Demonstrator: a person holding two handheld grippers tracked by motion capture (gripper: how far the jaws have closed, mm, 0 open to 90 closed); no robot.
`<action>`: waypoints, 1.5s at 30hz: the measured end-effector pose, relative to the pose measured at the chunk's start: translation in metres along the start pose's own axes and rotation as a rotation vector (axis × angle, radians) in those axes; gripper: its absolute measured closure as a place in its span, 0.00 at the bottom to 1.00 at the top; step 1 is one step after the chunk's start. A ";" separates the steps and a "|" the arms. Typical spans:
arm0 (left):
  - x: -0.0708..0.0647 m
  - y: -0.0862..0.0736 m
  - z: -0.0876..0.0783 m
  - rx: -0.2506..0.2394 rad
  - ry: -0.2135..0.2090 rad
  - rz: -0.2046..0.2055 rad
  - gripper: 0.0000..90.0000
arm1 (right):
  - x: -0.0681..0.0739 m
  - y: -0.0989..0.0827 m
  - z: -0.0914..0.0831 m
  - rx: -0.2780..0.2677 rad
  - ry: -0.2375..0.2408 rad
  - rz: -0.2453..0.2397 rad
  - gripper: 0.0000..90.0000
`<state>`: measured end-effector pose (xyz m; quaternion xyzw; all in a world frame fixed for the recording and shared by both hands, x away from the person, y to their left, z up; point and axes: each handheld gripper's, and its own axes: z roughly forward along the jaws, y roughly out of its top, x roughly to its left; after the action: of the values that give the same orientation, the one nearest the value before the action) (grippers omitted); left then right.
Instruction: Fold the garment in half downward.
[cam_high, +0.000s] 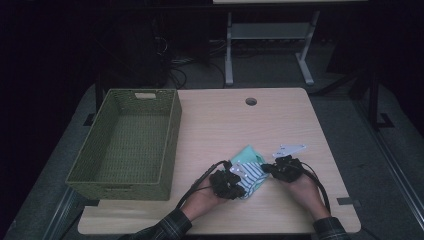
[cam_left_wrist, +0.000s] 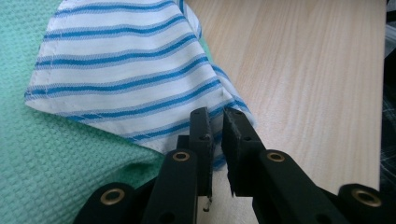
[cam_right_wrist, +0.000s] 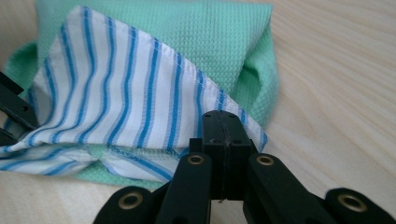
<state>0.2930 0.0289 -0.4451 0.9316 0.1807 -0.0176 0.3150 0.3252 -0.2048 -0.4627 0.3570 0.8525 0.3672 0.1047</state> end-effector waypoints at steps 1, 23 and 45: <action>0.000 0.001 -0.003 -0.011 -0.003 -0.002 0.91 | 0.000 0.002 -0.002 0.000 0.009 0.005 1.00; 0.054 0.000 -0.041 -0.090 0.158 -0.146 1.00 | -0.001 0.066 0.029 -0.076 0.079 -0.032 1.00; 0.051 -0.013 -0.033 -0.015 0.160 -0.145 0.98 | -0.011 0.061 0.044 -0.054 0.039 -0.039 1.00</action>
<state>0.3338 0.0752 -0.4336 0.9121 0.2723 0.0354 0.3044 0.3846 -0.1593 -0.4520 0.3301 0.8509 0.3949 0.1048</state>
